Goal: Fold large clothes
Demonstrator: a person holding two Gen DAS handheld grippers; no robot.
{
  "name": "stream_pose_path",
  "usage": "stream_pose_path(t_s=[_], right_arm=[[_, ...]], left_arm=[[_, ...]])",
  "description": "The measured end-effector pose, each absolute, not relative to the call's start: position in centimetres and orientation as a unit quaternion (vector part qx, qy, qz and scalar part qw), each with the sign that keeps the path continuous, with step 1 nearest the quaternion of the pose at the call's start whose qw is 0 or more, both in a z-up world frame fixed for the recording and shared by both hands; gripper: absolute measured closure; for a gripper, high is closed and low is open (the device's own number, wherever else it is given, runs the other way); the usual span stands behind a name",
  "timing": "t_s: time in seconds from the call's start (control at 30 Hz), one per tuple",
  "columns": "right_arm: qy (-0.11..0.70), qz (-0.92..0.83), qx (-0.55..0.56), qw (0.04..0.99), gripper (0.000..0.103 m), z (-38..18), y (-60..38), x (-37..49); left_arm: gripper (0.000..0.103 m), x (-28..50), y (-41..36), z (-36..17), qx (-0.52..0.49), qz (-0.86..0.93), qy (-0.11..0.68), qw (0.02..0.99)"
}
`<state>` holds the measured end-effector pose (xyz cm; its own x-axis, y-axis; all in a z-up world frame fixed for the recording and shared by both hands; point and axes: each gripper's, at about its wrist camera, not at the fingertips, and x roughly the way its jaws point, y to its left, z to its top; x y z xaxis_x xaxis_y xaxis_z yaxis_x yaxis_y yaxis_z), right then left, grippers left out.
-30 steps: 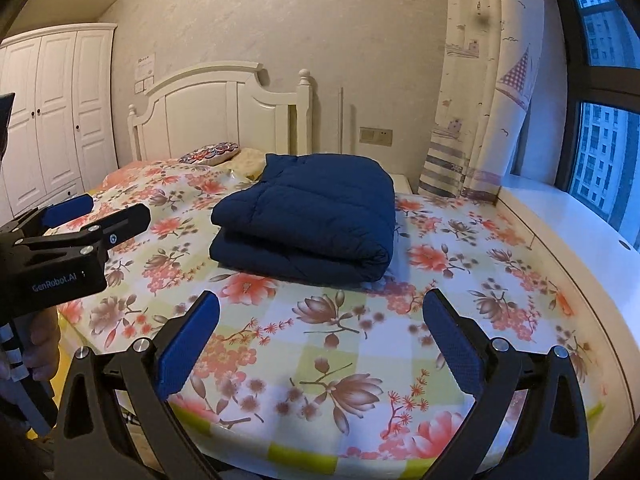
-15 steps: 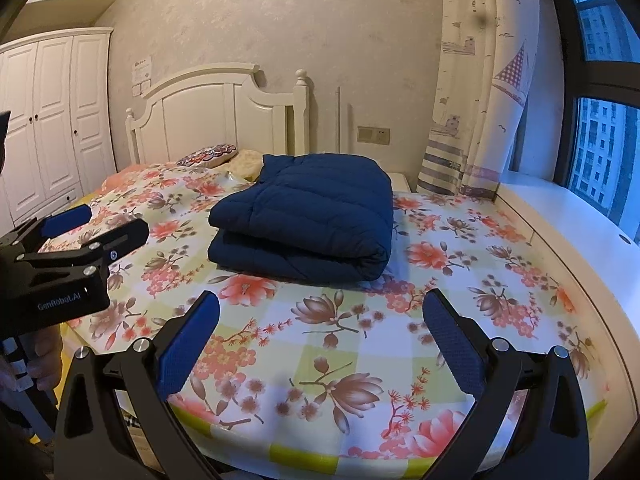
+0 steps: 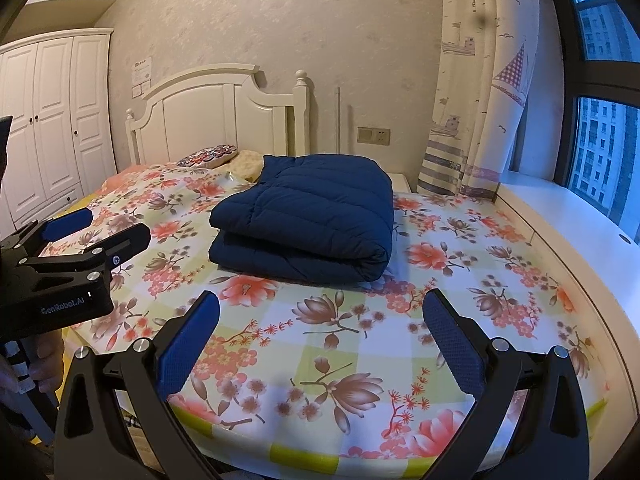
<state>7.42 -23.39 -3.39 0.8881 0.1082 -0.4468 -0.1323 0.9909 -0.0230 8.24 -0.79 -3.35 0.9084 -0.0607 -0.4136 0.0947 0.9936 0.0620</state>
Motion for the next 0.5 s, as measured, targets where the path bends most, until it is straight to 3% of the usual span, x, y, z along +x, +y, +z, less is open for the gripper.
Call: stream_pose_path(t_s=[0.5], right_arm=[[0.231, 0.065, -0.025, 0.971, 0.005, -3.41, -23.48, 7.47]], left_arm=[[0.002, 8.23, -0.66, -3.44, 0.043, -0.04, 0.21, 0.976]])
